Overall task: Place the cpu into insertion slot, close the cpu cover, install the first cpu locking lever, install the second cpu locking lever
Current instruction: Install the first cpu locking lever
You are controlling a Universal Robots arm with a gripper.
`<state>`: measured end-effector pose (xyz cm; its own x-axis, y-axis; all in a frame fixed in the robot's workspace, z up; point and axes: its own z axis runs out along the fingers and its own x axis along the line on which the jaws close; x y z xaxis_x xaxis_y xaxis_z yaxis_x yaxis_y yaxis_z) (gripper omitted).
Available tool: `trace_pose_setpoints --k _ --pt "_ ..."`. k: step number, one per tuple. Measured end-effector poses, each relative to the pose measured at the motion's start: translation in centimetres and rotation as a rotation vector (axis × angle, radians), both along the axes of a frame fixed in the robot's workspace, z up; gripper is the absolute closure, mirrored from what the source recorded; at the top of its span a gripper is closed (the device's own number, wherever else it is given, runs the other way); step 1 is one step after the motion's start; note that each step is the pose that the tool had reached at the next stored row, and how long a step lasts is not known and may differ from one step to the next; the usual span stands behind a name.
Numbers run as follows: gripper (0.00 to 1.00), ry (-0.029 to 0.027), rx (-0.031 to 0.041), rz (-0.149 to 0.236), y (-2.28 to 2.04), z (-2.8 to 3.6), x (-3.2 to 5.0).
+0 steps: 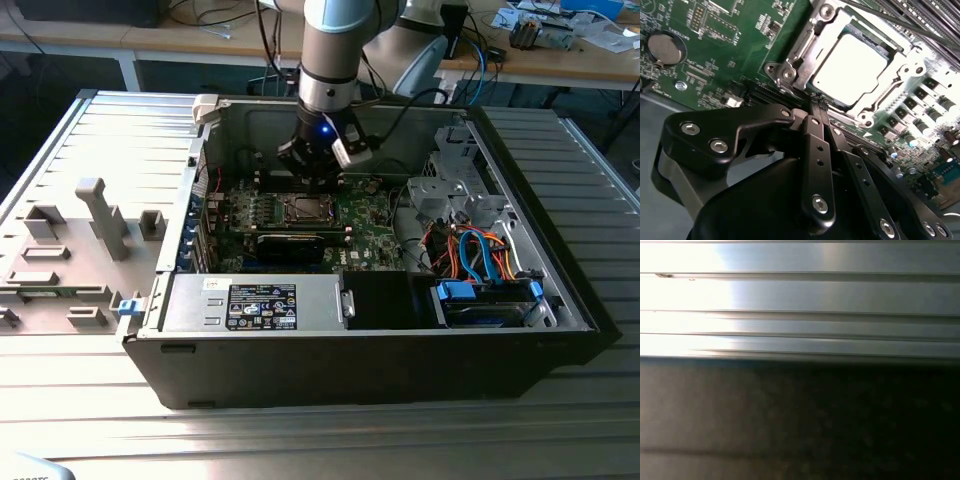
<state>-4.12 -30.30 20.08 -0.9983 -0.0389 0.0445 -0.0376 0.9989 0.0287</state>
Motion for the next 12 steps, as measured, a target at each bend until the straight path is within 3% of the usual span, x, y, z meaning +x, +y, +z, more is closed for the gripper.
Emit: trace_pose_setpoints --k 6,12 --pt "0.89 0.0001 0.0007 0.001 0.00 -0.04 0.67" --pt "0.89 -0.0002 0.0067 0.002 0.05 0.01 0.73"
